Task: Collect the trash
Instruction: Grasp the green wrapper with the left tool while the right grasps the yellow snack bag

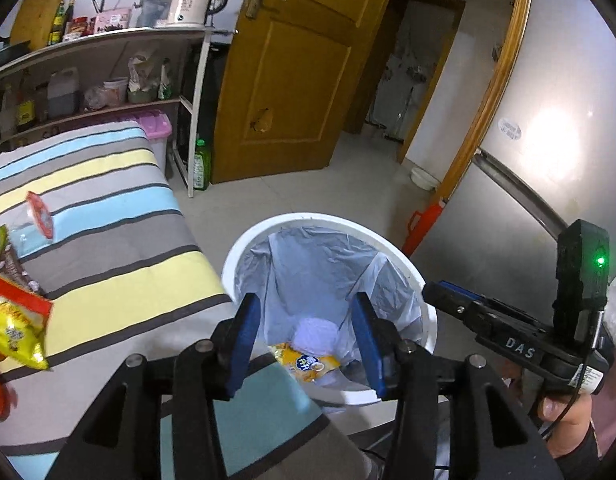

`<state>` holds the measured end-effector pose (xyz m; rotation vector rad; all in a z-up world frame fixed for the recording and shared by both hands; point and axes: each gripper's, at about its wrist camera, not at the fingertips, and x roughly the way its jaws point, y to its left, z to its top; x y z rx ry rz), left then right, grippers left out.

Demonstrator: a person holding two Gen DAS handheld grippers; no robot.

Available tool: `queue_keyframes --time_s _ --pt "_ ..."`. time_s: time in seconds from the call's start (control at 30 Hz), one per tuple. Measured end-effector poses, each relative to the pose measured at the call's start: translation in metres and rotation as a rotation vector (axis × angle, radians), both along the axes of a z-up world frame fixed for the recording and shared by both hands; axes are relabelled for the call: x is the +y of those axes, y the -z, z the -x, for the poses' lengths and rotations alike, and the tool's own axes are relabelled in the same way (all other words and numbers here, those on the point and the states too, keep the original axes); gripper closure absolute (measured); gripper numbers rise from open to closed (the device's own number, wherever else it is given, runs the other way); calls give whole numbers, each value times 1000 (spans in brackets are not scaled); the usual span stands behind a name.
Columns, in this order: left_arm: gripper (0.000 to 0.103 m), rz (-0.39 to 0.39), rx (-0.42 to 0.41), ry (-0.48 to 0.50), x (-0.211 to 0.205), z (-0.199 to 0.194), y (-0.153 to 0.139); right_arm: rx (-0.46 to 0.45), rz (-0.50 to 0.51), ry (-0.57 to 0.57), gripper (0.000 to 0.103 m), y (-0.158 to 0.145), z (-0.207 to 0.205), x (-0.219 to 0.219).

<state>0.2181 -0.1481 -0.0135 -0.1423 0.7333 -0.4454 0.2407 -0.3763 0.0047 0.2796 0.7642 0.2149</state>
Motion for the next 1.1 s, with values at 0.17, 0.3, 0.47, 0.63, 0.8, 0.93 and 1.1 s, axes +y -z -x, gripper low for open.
queue_keyframes --time_s 0.17,0.3,0.47,0.63,0.8,0.93,1.1 --pt "54 1 -39 -21 16 19 -9 -62 -6 -29 71 -20 17 13" --pt "54 -12 -74 -47 33 38 -16 -86 5 -67 70 -32 29 33" --pt "54 -3 -98 -89 58 59 -23 -105 -1 -136 70 -43 43 62" --pt "54 -1 -122 -149 84 80 -26 -127 23 -215 70 -50 54 96" --pt "53 -8 -148 -208 110 97 -27 -146 48 -284 70 -53 63 126" --pt "52 -12 -149 -257 128 106 -24 -154 62 -336 70 -54 66 151" --pt "52 -24 -146 -318 153 118 -17 -148 74 -395 70 -50 66 177"
